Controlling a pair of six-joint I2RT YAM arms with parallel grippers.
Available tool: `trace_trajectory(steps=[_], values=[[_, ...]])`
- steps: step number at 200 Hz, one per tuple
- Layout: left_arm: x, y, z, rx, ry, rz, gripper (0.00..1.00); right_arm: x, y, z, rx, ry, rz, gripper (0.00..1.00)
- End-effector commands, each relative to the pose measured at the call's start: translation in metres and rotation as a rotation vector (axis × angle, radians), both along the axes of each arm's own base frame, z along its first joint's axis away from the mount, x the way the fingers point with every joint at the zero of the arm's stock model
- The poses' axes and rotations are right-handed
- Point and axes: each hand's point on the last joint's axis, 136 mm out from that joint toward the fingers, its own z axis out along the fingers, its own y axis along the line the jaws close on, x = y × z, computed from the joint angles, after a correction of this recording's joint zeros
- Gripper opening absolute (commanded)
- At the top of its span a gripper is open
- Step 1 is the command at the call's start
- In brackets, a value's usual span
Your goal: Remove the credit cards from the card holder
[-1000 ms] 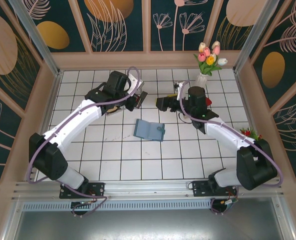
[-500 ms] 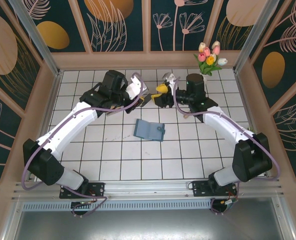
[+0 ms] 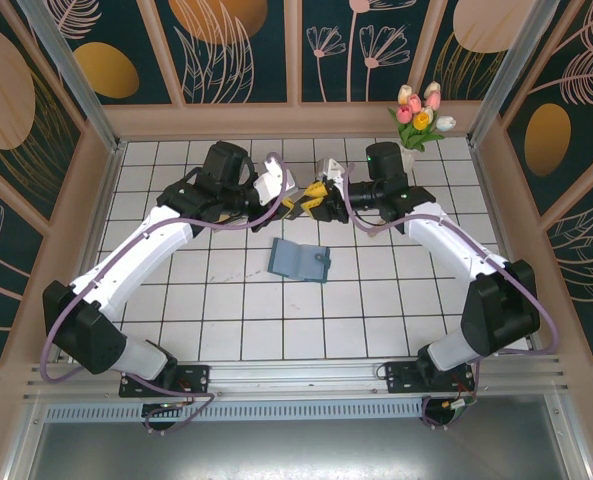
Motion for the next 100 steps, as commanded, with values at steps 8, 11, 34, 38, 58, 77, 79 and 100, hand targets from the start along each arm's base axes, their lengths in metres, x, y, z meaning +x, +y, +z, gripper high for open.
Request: trace_trajectory(steps=[8, 11, 34, 38, 58, 77, 79, 100], values=[[-0.008, 0.0, 0.009, -0.019, -0.049, -0.04, 0.0, -0.014, 0.003, 0.009, 0.017, -0.037, 0.096, 0.15], [-0.008, 0.001, 0.009, -0.018, -0.052, -0.038, 0.0, -0.015, 0.003, 0.009, 0.018, -0.038, 0.098, 0.13], [-0.001, 0.007, 0.006, -0.032, -0.104, 0.016, 0.13, -0.017, 0.001, 0.013, 0.023, -0.051, 0.101, 0.01], [0.001, 0.009, 0.006, -0.039, -0.107, 0.03, 0.16, -0.017, 0.001, 0.013, 0.022, -0.052, 0.097, 0.0], [0.004, 0.017, 0.015, -0.127, -0.099, 0.053, 0.3, -0.02, -0.004, 0.015, 0.032, -0.062, 0.091, 0.0], [0.006, 0.025, 0.018, -0.225, -0.047, 0.046, 0.39, -0.023, -0.008, 0.02, 0.056, -0.061, 0.095, 0.0], [0.005, 0.025, 0.018, -0.234, -0.039, 0.043, 0.4, -0.023, -0.009, 0.02, 0.058, -0.059, 0.096, 0.0], [-0.001, 0.024, 0.013, -0.316, 0.03, -0.012, 0.46, -0.026, -0.011, 0.022, 0.075, -0.048, 0.108, 0.0]])
